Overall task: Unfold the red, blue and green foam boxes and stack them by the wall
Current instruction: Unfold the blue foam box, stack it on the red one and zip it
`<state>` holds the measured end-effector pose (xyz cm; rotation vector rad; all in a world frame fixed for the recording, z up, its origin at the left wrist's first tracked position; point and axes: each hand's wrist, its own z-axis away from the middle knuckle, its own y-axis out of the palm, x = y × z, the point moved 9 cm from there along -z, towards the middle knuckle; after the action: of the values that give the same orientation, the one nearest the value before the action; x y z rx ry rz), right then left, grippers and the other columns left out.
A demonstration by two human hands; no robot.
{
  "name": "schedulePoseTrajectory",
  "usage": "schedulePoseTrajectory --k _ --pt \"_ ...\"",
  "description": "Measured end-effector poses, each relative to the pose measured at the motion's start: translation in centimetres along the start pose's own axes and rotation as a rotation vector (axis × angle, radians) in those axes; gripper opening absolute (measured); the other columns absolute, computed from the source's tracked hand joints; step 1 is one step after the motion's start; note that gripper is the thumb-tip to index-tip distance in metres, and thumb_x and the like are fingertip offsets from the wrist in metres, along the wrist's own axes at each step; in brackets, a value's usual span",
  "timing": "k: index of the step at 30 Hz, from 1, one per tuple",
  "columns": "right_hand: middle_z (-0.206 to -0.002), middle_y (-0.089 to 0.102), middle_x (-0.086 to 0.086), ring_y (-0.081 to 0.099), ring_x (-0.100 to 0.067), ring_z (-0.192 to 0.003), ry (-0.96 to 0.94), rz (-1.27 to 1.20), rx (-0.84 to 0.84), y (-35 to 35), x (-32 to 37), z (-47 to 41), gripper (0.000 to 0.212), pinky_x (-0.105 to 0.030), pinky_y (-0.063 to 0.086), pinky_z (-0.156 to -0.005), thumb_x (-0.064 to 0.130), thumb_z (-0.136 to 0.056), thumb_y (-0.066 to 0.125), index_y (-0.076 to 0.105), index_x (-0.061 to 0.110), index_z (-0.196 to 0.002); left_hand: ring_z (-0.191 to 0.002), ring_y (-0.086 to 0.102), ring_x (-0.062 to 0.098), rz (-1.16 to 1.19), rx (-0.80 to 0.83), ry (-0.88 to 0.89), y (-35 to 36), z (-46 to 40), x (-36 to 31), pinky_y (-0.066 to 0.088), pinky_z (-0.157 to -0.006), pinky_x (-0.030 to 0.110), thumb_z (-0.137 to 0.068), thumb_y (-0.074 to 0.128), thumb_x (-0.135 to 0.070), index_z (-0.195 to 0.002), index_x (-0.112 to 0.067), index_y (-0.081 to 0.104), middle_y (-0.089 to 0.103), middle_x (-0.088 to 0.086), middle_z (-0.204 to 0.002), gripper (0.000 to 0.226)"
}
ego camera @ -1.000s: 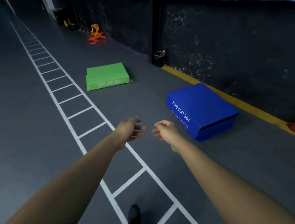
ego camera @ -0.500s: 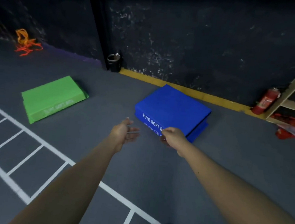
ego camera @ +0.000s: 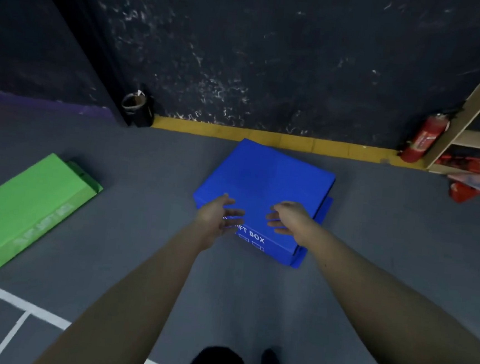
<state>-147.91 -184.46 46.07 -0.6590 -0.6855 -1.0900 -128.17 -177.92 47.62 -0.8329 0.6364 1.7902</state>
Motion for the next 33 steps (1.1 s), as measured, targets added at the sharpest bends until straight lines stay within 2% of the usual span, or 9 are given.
schedulePoseTrajectory --k 4,7,11,14,17,23,25,29,33 --pt "-0.111 0.072 -0.013 0.070 -0.028 -0.105 0.065 -0.041 -0.001 0.3 2.1 -7.0 0.025 -0.046 0.055 -0.097 0.025 -0.102 0.055 0.061 0.009 -0.121 -0.088 0.073 0.028 -0.080 0.080 -0.044 1.4 -8.2 -3.6 0.055 -0.077 0.038 -0.107 0.042 -0.043 -0.126 -0.012 0.058 0.074 0.010 -0.103 0.040" --pt "-0.114 0.071 -0.015 0.069 -0.030 -0.105 0.102 -0.116 -0.051 -1.0 2.5 -11.6 0.025 -0.047 0.054 -0.098 0.026 -0.102 0.057 0.059 0.009 -0.121 -0.104 0.067 0.031 -0.171 0.119 -0.071 2.4 -15.1 -5.5 0.052 -0.089 0.043 -0.107 0.042 -0.043 -0.128 -0.012 0.057 0.072 0.008 -0.100 0.040" --pt "-0.109 0.070 -0.014 0.067 -0.031 -0.102 0.232 -0.245 -0.159 -4.1 -0.4 -17.9 0.027 -0.046 0.053 -0.098 0.026 -0.102 0.056 0.060 0.006 -0.119 -0.129 0.054 0.029 -0.317 0.161 -0.145 4.4 -24.5 -6.0 0.047 -0.094 0.041 -0.106 0.044 -0.046 -0.125 -0.018 0.059 0.068 0.007 -0.121 0.038" --pt "-0.097 0.067 -0.010 0.063 -0.028 -0.097 0.321 -0.319 -0.212 -6.3 -4.4 -23.0 0.027 -0.042 0.051 -0.093 0.026 -0.103 0.052 0.058 0.007 -0.121 -0.129 0.054 0.026 -0.529 0.260 -0.182 7.7 -30.7 -4.4 0.046 -0.096 0.039 -0.104 0.044 -0.049 -0.131 -0.019 0.057 0.066 0.005 -0.126 0.042" --pt "-0.101 0.067 -0.013 0.062 -0.027 -0.091 0.409 -0.391 -0.285 -8.3 -8.2 -26.9 0.028 -0.035 0.047 -0.079 0.025 -0.104 0.048 0.055 0.007 -0.124 -0.122 0.056 0.024 -0.660 0.350 -0.224 11.4 -34.8 -2.5 0.046 -0.101 0.039 -0.105 0.045 -0.047 -0.136 -0.018 0.055 0.066 0.004 -0.125 0.044" --pt "-0.076 0.057 -0.008 0.051 -0.017 -0.061 0.594 -0.489 -0.364 -12.6 -21.1 -38.7 0.009 -0.028 0.043 -0.056 0.014 -0.105 0.045 0.053 0.010 -0.106 -0.098 0.061 0.026 -0.919 0.483 -0.288 22.5 -47.8 10.1 0.046 -0.081 0.032 -0.104 0.050 -0.031 -0.116 -0.017 0.059 0.068 0.009 -0.111 0.020" --pt "-0.086 0.059 -0.011 0.054 -0.019 -0.066 0.621 -0.501 -0.356 -13.5 -26.1 -43.3 0.006 -0.030 0.048 -0.060 0.009 -0.104 0.046 0.052 0.011 -0.104 -0.086 0.060 0.024 -1.013 0.505 -0.275 25.6 -52.4 15.5 0.043 -0.075 0.031 -0.102 0.052 -0.029 -0.103 -0.019 0.063 0.070 0.009 -0.101 0.015" --pt "-0.112 0.055 -0.013 0.052 -0.021 -0.097 0.605 -0.445 -0.327 -13.2 -35.0 -51.4 0.014 -0.039 0.051 -0.094 0.007 -0.102 0.048 0.055 0.014 -0.111 -0.084 0.063 0.026 -1.180 0.536 -0.238 28.6 -59.5 25.3 0.048 -0.076 0.035 -0.085 0.053 -0.040 -0.085 -0.021 0.065 0.072 0.001 -0.084 0.022" --pt "-0.125 0.058 -0.020 0.046 -0.017 -0.099 0.626 -0.396 -0.287 -11.9 -40.7 -57.8 0.037 -0.030 0.043 -0.086 0.012 -0.104 0.045 0.055 -0.001 -0.137 -0.078 0.058 0.031 -1.408 0.574 -0.095 30.4 -63.7 31.4 0.049 -0.068 0.039 -0.093 0.051 -0.027 -0.074 -0.012 0.059 0.065 0.015 -0.078 0.026"
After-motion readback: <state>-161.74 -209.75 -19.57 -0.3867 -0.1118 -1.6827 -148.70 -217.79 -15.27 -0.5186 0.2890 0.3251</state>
